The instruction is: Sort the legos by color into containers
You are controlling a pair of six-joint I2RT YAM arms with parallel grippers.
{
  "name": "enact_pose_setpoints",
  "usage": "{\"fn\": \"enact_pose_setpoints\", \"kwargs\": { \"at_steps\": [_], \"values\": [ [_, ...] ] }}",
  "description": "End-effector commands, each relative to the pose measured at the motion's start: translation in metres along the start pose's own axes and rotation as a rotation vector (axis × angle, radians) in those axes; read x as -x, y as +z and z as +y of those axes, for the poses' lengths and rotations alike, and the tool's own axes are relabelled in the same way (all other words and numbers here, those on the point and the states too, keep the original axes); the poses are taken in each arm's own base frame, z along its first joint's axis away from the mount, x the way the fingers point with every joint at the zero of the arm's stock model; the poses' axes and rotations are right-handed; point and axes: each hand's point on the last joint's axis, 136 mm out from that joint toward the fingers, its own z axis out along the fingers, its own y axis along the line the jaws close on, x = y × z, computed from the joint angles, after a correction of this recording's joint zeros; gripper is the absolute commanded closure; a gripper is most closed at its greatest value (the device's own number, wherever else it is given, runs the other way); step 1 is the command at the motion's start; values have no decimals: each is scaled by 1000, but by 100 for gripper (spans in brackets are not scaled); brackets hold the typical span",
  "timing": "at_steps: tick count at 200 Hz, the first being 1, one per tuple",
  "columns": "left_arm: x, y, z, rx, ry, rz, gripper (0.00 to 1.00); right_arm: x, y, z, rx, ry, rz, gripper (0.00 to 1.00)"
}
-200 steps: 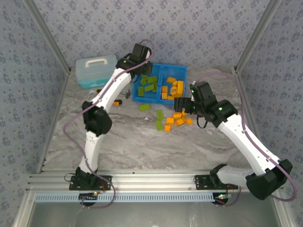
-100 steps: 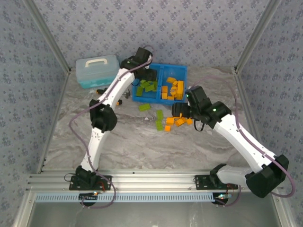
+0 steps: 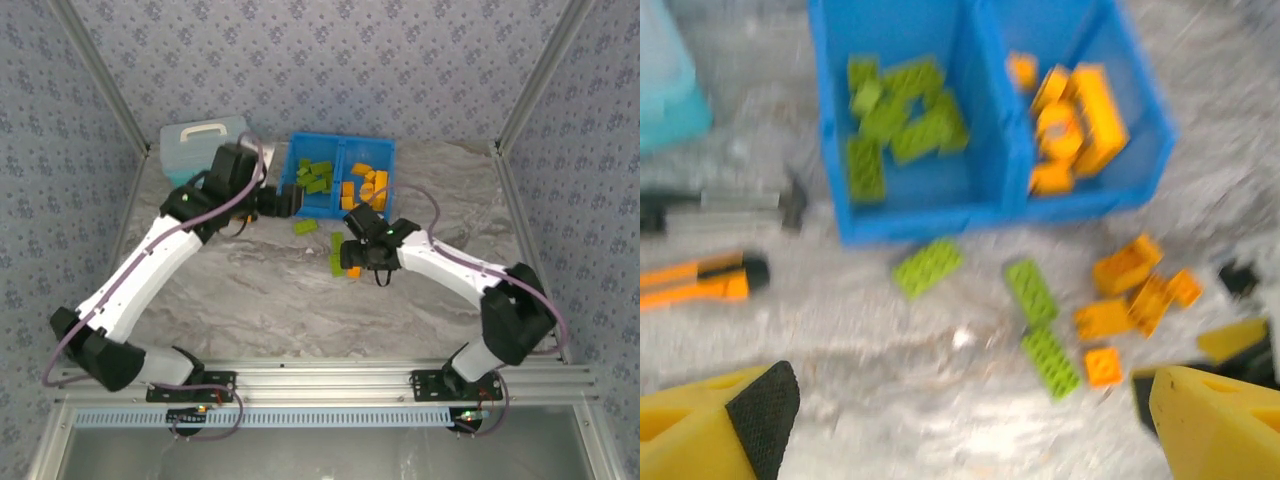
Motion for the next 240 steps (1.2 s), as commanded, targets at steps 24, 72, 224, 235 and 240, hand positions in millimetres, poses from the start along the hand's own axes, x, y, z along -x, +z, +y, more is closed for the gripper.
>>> {"fn": "enact_pose_setpoints", "kwargs": {
  "at_steps": [24, 72, 224, 235, 240],
  "values": [
    [-69, 9, 24, 52, -107, 88, 6, 24, 33, 11, -56, 88, -44, 30],
    [-82, 10, 26, 44, -136, 83, 4, 33, 54, 6, -163, 112, -34, 36],
    [-79, 6, 22, 30, -125, 56, 2, 39, 42, -23, -225, 67, -54, 25],
    [-79, 6, 23, 34, -126, 56, 2, 39, 50, -20, -216, 66, -45, 24],
    [-78, 6, 23, 34, -127, 54, 2, 39, 53, -19, -215, 66, -38, 24]
  ]
}}
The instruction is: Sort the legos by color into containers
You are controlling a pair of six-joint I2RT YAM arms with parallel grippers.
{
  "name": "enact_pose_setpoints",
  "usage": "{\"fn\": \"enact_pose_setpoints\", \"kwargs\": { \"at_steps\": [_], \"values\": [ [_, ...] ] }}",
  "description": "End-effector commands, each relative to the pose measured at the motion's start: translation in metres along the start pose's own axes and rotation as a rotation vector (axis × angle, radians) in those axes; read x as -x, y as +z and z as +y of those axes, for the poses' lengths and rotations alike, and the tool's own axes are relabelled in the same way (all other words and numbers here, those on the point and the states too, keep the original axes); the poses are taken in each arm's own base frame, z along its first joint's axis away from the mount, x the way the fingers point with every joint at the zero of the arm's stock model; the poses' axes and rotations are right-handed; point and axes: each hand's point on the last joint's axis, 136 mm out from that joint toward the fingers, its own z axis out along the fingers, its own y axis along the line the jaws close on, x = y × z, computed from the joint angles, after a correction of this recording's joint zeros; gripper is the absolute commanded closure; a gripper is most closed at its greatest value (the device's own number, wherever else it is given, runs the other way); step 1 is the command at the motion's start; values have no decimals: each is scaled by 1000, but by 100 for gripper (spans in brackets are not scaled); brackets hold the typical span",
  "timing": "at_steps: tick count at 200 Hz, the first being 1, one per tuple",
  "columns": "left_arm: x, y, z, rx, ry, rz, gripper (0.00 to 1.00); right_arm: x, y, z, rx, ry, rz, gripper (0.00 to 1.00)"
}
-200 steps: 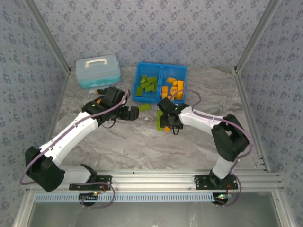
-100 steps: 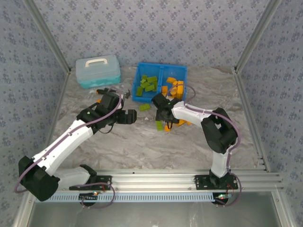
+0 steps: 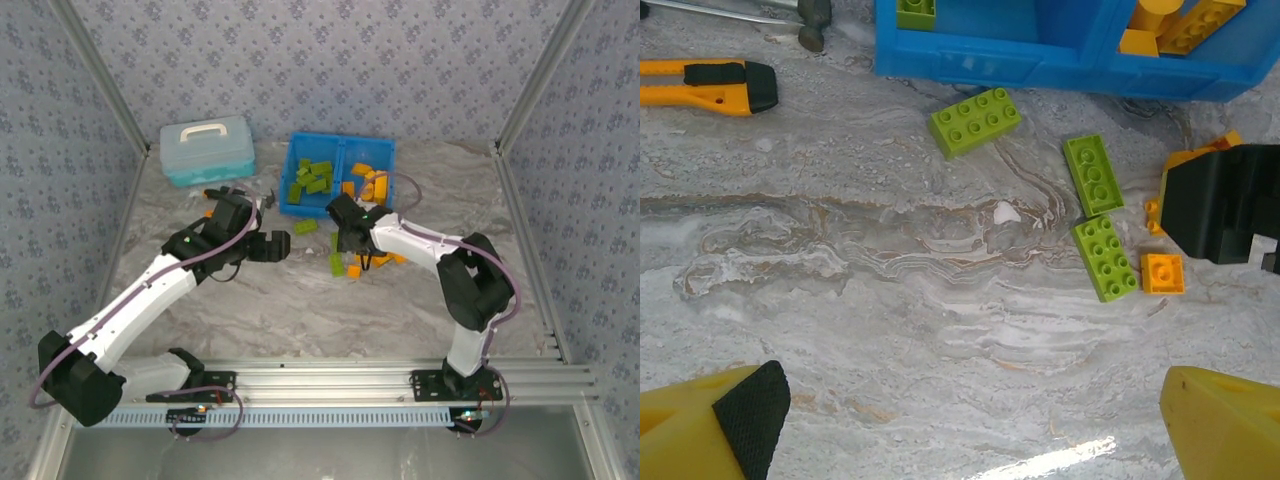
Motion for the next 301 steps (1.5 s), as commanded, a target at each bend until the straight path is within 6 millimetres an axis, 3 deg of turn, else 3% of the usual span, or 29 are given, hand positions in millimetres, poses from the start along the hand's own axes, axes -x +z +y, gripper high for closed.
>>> {"fn": "enact_pose_setpoints", "kwargs": {
  "at_steps": [1, 21, 44, 65, 87, 109, 146, 161, 177, 194, 230, 272, 285, 293, 301],
  "values": [
    [7, -6, -2, -4, -12, -40, 2, -10, 19, -6, -32, -20, 49, 24],
    [6, -6, -2, -3, -12, -37, 2, -16, 32, 2, -28, -26, 87, 28],
    [4, -7, 1, 9, -8, -37, 2, -20, 39, 5, -26, -23, 97, 45],
    [3, -6, 3, 15, -8, -36, 2, -24, 43, 6, -28, -15, 110, 53],
    [3, -5, 2, 13, -9, -35, 1, -27, 41, 6, -30, -15, 114, 62],
    [3, -5, 2, 12, -8, -37, 1, -17, 20, 7, 4, -5, 87, 65],
    [2, -6, 3, 13, -8, -35, 1, 25, -55, 8, 131, 34, -63, 65],
    [2, -6, 2, 13, -9, -37, 1, 44, -77, 6, 153, 34, -130, 64],
    [3, -6, 1, 4, -13, -40, 1, 73, -87, 3, 159, 33, -190, 63],
    [4, -6, -1, -3, -16, -42, 1, 111, -85, 1, 137, 14, -239, 63],
    [0, -11, -1, -4, -27, -39, 1, 174, -45, 3, 46, -49, -274, 63],
    [-11, -16, 5, -4, -54, -43, 1, 210, 6, 15, 38, -60, -229, 58],
    [-12, -17, 5, -5, -55, -44, 1, 215, 7, 23, 55, -78, -218, 51],
    [-12, -17, 5, -3, -52, -41, 1, 219, 0, 28, 72, -85, -209, 36],
    [-13, -17, 6, 1, -49, -40, 1, 225, -13, 29, 81, -87, -217, 29]
  ]
}}
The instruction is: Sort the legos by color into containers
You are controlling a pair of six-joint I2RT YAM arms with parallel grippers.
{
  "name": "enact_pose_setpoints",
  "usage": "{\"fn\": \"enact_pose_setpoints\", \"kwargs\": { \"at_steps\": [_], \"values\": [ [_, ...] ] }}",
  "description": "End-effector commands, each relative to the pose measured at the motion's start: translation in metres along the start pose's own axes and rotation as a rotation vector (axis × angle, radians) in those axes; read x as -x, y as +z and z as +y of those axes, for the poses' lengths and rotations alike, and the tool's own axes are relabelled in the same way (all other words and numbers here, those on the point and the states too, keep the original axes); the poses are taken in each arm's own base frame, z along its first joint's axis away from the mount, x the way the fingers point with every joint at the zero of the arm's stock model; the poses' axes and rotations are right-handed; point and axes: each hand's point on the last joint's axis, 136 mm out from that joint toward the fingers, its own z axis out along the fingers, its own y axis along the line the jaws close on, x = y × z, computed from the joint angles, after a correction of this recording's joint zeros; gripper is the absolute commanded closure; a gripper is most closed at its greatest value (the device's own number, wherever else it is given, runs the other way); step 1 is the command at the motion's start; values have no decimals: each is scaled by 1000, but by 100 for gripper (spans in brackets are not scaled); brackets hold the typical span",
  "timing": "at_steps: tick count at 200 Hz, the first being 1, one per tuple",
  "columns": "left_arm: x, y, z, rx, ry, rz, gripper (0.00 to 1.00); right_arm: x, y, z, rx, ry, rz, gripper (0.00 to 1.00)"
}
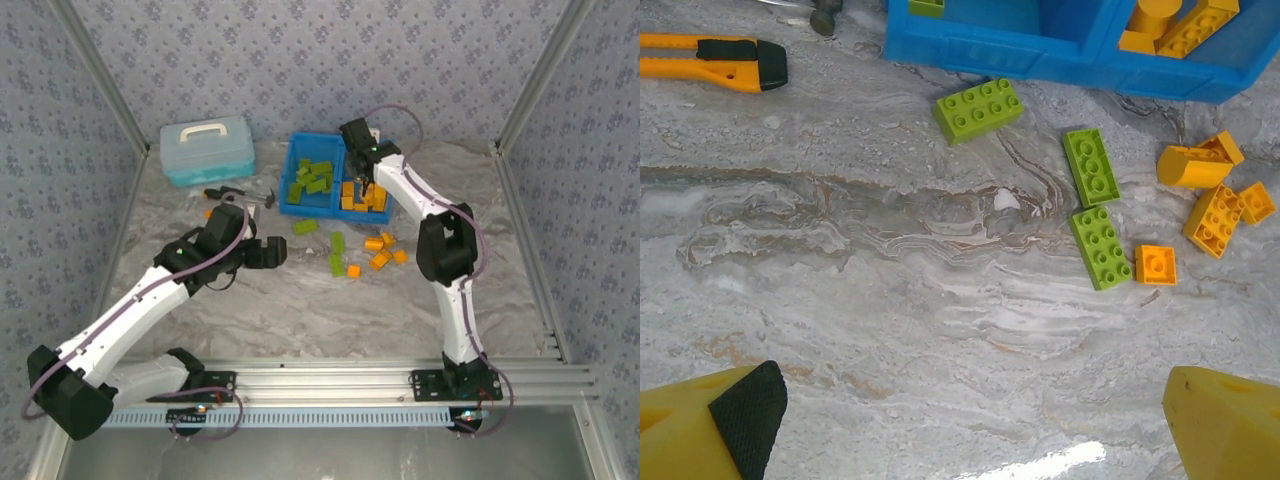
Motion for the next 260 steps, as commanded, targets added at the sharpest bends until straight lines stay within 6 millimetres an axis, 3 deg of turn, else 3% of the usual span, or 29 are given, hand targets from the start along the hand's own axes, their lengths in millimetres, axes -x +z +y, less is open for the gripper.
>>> {"fn": "enact_pose_setpoints", "kwargs": {
  "at_steps": [1, 28, 45, 56, 86, 116, 145, 175, 226, 260],
  "values": [
    [0, -5, 1, 3, -7, -14, 1, 24, -38, 10, 48, -48, -4, 29],
    [1, -4, 1, 5, 2, -15, 1, 44, -93, -2, 60, -47, -63, 26],
    [1, -2, 0, 2, 8, -16, 1, 40, -129, -15, 92, -39, -70, 25],
    [3, -1, -1, -1, 12, -19, 1, 28, -150, -24, 106, -47, -69, 24],
    [6, 2, -3, -4, 13, -30, 1, -55, -185, -59, 169, 52, -27, 15],
    [9, 7, -6, -11, 20, -28, 1, -161, -175, -83, 157, 255, 151, 5],
    [8, 13, -9, -10, 22, -6, 1, -215, -154, -84, 127, 362, 248, 0],
    [5, 15, -14, -24, 25, 3, 1, -236, -127, -75, 94, 426, 314, 0],
    [-7, 17, -41, -134, 116, 43, 1, -241, -84, -56, 45, 402, 377, 0],
    [-16, 23, -49, -130, 161, 70, 1, -249, -63, -53, 5, 382, 406, 9]
  ]
}}
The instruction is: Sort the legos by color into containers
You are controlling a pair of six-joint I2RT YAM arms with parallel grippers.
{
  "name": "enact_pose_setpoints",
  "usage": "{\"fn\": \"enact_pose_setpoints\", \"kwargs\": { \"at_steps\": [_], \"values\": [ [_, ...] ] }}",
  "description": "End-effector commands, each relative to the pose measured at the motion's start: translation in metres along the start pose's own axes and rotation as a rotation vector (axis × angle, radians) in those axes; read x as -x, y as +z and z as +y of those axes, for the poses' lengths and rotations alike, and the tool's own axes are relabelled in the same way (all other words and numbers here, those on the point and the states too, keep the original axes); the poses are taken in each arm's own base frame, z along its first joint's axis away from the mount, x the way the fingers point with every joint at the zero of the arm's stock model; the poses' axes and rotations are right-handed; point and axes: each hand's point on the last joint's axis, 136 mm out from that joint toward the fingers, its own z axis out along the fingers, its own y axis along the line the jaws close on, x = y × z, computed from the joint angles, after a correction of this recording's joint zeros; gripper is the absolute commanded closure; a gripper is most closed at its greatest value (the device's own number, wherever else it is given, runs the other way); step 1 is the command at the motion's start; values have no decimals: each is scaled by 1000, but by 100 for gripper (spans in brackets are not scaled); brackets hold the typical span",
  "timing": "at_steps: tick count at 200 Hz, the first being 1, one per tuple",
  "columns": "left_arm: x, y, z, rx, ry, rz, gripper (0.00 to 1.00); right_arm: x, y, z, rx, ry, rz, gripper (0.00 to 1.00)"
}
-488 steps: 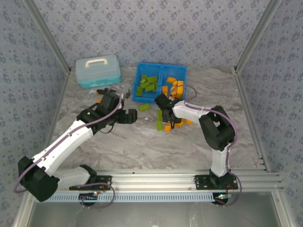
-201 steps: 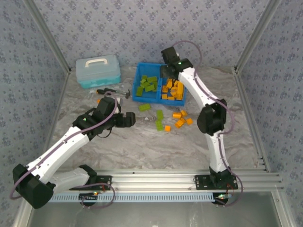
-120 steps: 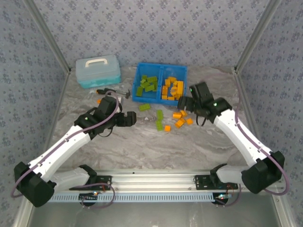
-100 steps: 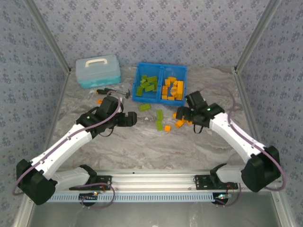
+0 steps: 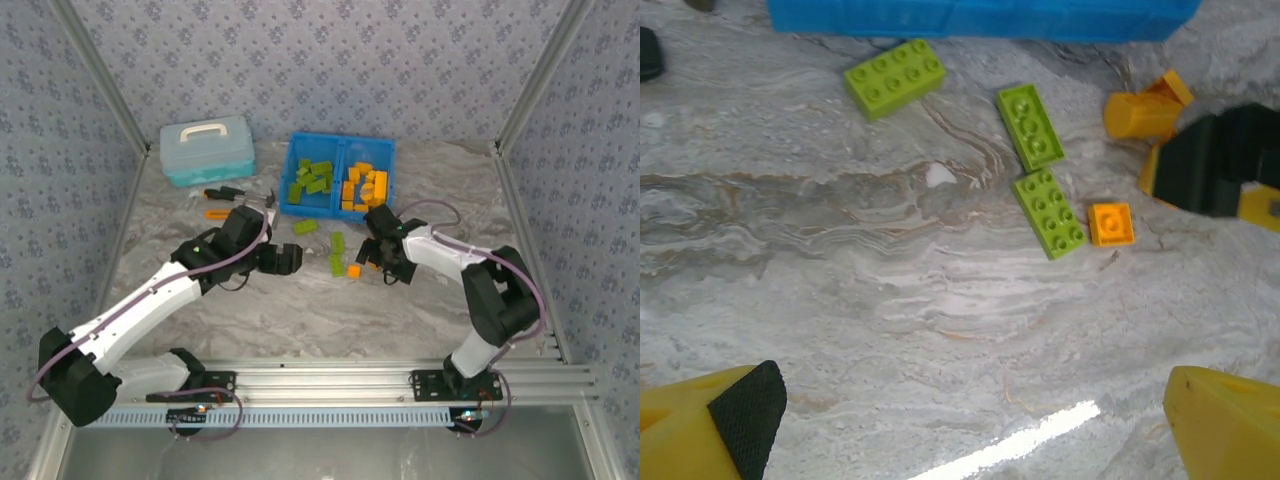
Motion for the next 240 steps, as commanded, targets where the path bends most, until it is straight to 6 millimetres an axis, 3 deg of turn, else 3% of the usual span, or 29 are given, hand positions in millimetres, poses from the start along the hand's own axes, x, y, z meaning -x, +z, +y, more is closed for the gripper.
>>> {"fn": "enact_pose_setpoints", "kwargs": {
  "at_steps": [1, 30, 59, 79, 109, 139, 163, 196, 221, 240],
  "values": [
    [2, 3, -14, -33, 53, 1, 1, 9, 6, 9, 1, 22, -20, 9],
    [-1, 9, -21, -24, 81, 15, 1, 9, 21, -1, -42, 30, -17, 21],
    [3, 11, -21, 36, 87, -18, 1, 5, 29, -5, -44, 22, 3, 46],
    [4, 12, -23, 42, 94, -23, 1, 0, 26, -6, -35, 4, 19, 59],
    [4, 15, -24, 49, 101, -18, 1, -11, 4, -14, -31, -35, 4, 69],
    [9, 13, -26, 50, 100, -36, 1, -11, -52, -22, -2, -88, -88, 70],
    [16, 8, -30, 34, 106, -73, 1, 8, -111, -3, 124, -163, -231, 70],
    [23, 0, -43, -33, 110, -137, 1, 62, -176, 52, 264, -308, -422, 69],
    [21, -10, -64, -139, 151, -148, 1, 109, -179, 86, 223, -366, -446, 69],
    [17, -19, -76, -178, 193, -156, 1, 148, -153, 105, 200, -346, -400, 70]
  ]
}}
